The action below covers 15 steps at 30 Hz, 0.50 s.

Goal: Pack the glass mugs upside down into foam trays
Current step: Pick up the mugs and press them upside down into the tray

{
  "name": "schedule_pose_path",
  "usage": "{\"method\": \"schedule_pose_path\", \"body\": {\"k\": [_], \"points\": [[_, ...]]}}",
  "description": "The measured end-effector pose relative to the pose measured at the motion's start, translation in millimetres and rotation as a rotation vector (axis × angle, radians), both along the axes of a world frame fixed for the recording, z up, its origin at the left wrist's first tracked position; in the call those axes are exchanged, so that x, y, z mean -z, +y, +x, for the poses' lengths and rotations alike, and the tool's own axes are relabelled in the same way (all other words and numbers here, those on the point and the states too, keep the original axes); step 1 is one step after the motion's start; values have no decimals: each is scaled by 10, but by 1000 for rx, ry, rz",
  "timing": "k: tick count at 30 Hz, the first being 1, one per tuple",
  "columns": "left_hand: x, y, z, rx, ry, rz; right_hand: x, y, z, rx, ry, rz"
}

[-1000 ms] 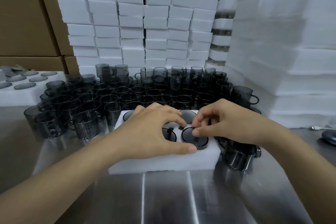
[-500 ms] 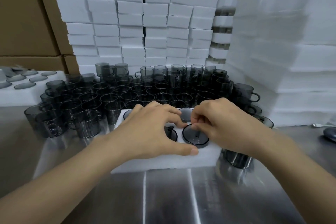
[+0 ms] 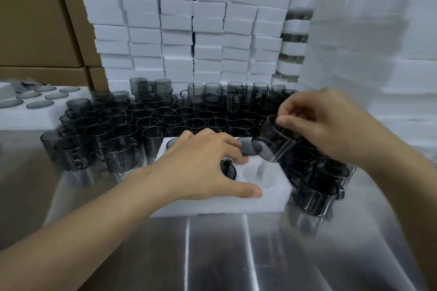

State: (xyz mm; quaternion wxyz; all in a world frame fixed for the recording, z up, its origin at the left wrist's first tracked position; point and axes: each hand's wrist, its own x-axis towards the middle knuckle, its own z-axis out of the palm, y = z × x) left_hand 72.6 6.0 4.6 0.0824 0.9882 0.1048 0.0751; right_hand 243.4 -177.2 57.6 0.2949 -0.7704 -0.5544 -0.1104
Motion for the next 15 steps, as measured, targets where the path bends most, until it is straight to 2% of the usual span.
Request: {"method": "schedule_pose_path", "body": {"k": [2,5,15], "points": [[-11,11,-14,8,12,-52,-19,-45,37,-20,45,1],[-29,50,-38,43,20,-89,96,-3,-6,2,41,-137],[-69,94,-47,84,2,-153,151,106,-140,-50,-19,-136]]}}
